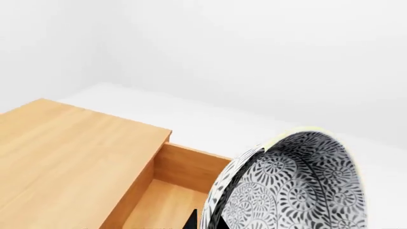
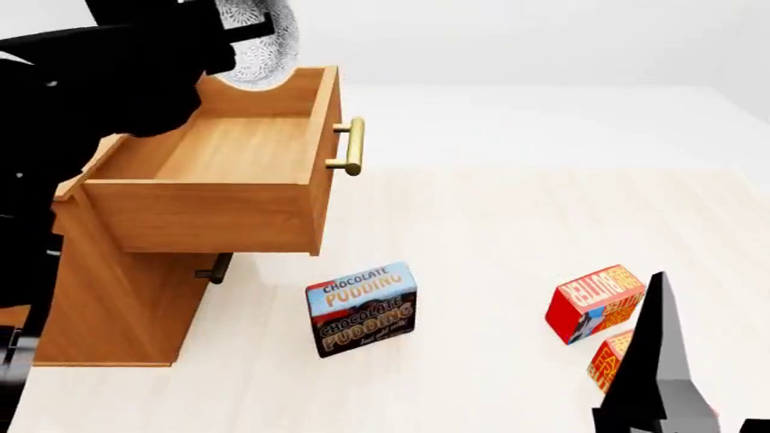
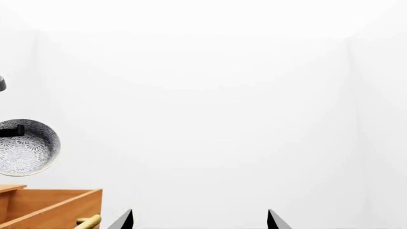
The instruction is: Put the bowl in the top drawer of the cabinet.
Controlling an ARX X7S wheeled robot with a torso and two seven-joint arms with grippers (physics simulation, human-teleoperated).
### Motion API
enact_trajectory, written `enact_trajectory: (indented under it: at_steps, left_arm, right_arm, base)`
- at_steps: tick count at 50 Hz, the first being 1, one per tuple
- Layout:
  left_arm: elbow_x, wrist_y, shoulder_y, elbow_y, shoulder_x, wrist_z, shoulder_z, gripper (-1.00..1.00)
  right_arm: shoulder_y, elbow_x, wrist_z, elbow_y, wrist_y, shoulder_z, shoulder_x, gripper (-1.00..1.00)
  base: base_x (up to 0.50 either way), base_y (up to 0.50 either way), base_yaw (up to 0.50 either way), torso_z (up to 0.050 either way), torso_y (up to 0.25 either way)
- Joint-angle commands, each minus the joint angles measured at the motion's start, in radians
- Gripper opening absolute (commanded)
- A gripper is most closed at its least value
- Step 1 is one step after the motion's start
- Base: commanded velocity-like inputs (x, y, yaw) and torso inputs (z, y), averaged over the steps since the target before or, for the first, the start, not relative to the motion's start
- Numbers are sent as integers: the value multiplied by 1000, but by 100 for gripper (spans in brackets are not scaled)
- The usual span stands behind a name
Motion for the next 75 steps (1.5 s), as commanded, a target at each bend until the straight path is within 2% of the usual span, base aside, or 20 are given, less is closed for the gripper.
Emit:
enact_trajectory:
  at_steps: [1,16,51,75]
  left_arm:
    - [69,41,-5,-113,32,45,26,-100]
    - [102,25,-14,-239,71,71,68,-100]
    - [149,-39,-42,-321,91,37,130,-100]
    - [175,-64,-30,-438,134,126,183,-100]
  right_arm:
    - [1,10,-11,16,-4,2,-9,100]
    - [-3,15,-4,13,-15,8,11,100]
    - [-14,8,-12,17,-13,10,1,100]
    - [-13,14,-27,23,-3,14,-15,100]
  base:
    - [0,0,0,0,0]
    - [0,0,0,0,1]
    - [0,0,0,0,1]
    - [0,0,0,0,0]
